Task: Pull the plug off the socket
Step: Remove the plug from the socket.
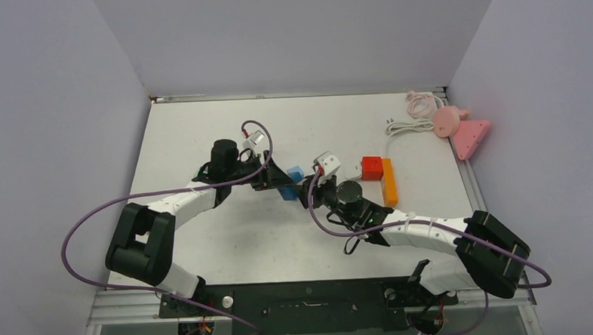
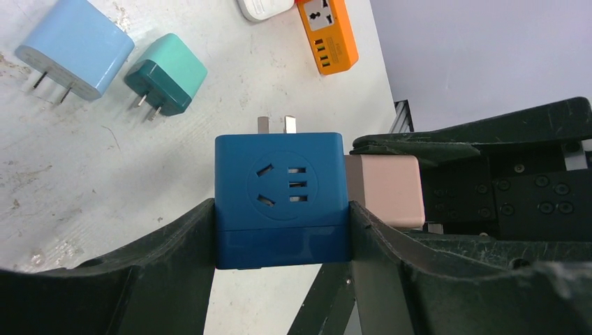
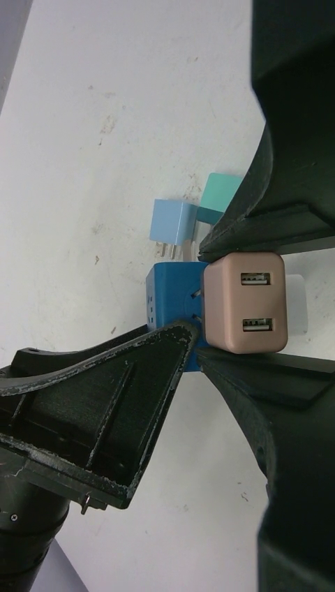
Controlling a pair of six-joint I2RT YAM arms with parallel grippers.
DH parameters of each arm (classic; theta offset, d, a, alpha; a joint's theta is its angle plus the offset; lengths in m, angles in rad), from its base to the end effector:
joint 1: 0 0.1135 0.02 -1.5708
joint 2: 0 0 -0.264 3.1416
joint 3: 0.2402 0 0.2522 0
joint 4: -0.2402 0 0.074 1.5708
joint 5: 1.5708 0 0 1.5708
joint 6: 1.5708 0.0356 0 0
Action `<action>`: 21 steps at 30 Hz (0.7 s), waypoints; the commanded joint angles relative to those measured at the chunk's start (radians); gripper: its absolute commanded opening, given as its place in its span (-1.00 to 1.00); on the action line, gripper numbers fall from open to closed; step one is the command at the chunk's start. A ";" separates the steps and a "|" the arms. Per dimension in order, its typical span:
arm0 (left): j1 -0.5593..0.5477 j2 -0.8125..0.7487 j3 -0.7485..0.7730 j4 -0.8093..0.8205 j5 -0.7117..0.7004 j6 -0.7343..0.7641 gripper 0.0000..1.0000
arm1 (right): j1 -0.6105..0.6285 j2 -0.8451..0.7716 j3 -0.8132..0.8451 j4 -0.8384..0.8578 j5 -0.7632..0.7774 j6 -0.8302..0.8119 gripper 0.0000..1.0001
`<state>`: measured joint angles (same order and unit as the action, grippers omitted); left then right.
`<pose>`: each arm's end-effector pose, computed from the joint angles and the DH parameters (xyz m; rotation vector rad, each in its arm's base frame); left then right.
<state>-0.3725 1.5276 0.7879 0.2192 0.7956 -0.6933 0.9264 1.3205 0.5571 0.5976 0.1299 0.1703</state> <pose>0.2849 -0.1386 0.2073 0.1772 2.2543 -1.4420 0.1724 0.2218 0.2252 -0.5669 1.6935 0.6879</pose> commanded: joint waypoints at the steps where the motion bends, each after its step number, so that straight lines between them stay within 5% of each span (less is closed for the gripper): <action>1: -0.009 -0.052 0.062 -0.010 -0.014 0.030 -1.00 | -0.122 -0.004 -0.004 0.086 -0.166 0.094 -0.89; 11: -0.020 -0.061 0.073 -0.046 -0.032 0.067 -1.00 | -0.205 0.008 -0.016 0.110 -0.269 0.147 -0.89; 21: -0.020 -0.063 0.095 -0.140 -0.100 0.109 -1.00 | -0.079 -0.007 0.002 0.054 -0.085 0.030 -0.89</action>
<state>-0.3958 1.5127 0.8364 0.1184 0.7177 -0.6415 0.7918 1.3243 0.5396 0.6308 -0.1158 0.2741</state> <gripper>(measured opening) 0.578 0.447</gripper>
